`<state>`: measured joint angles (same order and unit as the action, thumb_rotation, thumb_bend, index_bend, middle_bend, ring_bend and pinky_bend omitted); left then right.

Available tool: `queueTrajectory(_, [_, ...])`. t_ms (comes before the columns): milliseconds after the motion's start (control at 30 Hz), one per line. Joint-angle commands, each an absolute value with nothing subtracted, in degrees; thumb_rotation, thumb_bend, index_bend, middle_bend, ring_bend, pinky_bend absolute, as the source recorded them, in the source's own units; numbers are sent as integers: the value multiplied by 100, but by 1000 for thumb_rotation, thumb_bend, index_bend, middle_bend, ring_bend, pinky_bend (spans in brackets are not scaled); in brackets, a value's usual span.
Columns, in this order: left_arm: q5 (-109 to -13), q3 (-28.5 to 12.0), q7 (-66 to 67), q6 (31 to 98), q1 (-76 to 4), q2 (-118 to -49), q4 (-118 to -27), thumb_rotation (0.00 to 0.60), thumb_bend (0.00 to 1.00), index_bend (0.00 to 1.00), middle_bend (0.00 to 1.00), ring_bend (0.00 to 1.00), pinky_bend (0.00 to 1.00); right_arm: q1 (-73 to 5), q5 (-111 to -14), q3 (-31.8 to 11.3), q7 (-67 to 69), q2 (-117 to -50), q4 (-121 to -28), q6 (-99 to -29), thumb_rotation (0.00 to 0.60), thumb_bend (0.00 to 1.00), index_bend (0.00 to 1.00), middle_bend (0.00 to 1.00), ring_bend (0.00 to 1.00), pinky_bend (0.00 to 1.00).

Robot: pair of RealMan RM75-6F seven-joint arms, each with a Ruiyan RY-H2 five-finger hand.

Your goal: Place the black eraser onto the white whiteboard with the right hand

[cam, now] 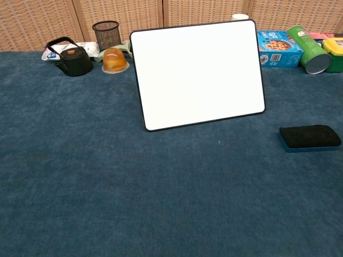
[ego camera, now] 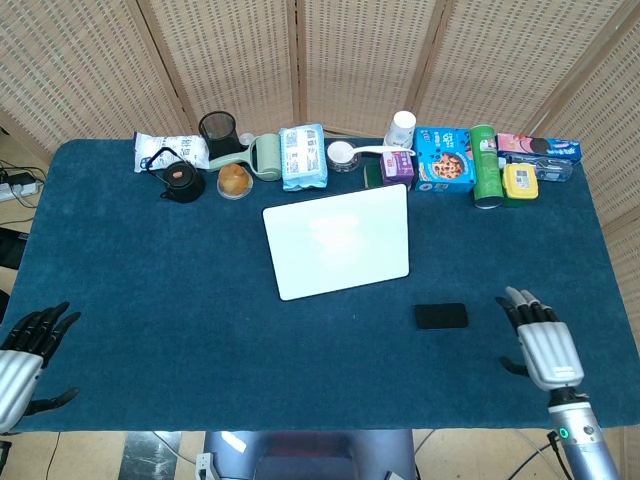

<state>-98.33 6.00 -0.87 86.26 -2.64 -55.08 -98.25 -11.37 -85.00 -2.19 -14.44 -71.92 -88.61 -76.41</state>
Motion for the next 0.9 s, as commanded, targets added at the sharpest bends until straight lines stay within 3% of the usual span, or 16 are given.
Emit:
queueTrajectory(33, [-9825, 589, -168, 8683, -243, -5488, -9800, 600, 70, 0, 0, 0, 50, -1564, -7983, -452, -1763, -7438, -8943, -6956, 600, 0, 164, 140, 150, 255])
queueTrajectory(367, [-9749, 557, -369, 8584, -318, -5400, -9750, 600, 70, 0, 0, 0, 51, -2211, -6952, -815, -2701, -7919, -8968, -6125, 600, 0, 200, 188, 193, 274])
queueTrajectory(667, [-9752, 542, -584, 8630, -326, -5326, -9714, 600, 69, 0, 0, 0, 50, -2441, -6610, -799, -3405, -8229, -8917, -6161, 600, 0, 236, 228, 235, 296])
queueTrajectory(900, [-9795, 561, -675, 8660, -319, -5296, -9688, 600, 69, 0, 0, 0, 50, -2539, -6562, -734, -3737, -8616, -8522, -6350, 600, 0, 272, 284, 301, 373])
